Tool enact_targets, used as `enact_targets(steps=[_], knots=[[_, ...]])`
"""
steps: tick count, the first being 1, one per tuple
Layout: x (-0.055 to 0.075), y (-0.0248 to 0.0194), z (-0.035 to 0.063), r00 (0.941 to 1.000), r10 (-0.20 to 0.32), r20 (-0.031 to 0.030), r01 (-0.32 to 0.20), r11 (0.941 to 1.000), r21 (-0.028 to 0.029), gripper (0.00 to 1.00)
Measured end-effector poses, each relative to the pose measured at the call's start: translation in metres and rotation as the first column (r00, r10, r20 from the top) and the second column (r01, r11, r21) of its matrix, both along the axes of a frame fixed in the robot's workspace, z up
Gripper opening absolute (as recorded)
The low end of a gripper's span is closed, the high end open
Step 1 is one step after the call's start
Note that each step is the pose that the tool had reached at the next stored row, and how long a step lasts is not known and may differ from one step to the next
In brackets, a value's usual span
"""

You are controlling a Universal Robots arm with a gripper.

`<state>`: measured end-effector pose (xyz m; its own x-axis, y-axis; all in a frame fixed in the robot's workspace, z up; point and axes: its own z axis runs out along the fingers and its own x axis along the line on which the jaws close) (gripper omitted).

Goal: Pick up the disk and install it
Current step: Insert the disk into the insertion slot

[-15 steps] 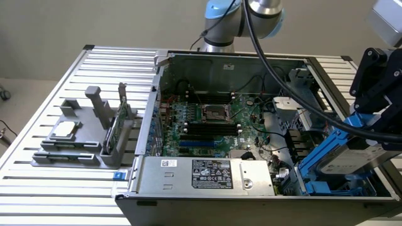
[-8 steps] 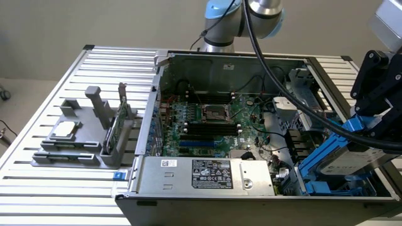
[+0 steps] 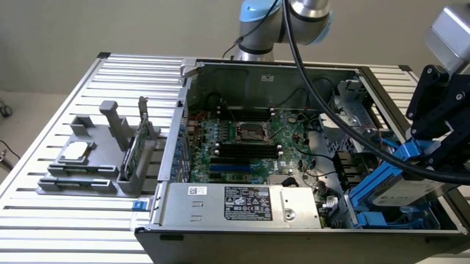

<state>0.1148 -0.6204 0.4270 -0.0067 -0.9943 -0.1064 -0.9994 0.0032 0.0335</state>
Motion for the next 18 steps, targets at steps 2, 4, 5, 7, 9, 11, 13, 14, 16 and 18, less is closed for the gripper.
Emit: enact_targets(steps=[2, 4, 5, 7, 9, 11, 13, 14, 16, 18], knots=[[0.0, 0.0, -0.0015, 1.0, 0.0, -0.0001, 0.0, 1.0, 0.0003, 0.33], [0.0, 0.0, -0.0024, 1.0, 0.0, -0.0008, 0.0, 1.0, 0.0003, 0.33], [-0.0001, 0.0, -0.0026, 1.0, 0.0, -0.001, 0.0, 1.0, 0.0004, 0.33], [-0.0001, 0.0, -0.0026, 1.0, 0.0, -0.0011, 0.0, 1.0, 0.0003, 0.33], [-0.0001, 0.0, -0.0028, 1.0, 0.0, -0.0016, 0.0, 1.0, 0.0006, 0.33], [0.0001, 0.0, -0.0028, 1.0, 0.0, -0.0043, 0.0, 1.0, 0.0007, 0.33], [0.0, 0.0, -0.0028, 0.9999, 0.0, -0.0108, 0.0, 1.0, 0.0007, 0.33], [-0.0002, 0.0, -0.0027, 0.9999, 0.0, -0.0137, 0.0, 1.0, 0.0004, 0.35], [-0.0002, 0.0, -0.0028, 0.9999, 0.0, -0.0147, 0.0, 1.0, 0.0005, 0.35], [-0.0001, 0.0, -0.0028, 0.9999, 0.0, -0.0149, 0.0, 1.0, 0.0005, 0.41]])
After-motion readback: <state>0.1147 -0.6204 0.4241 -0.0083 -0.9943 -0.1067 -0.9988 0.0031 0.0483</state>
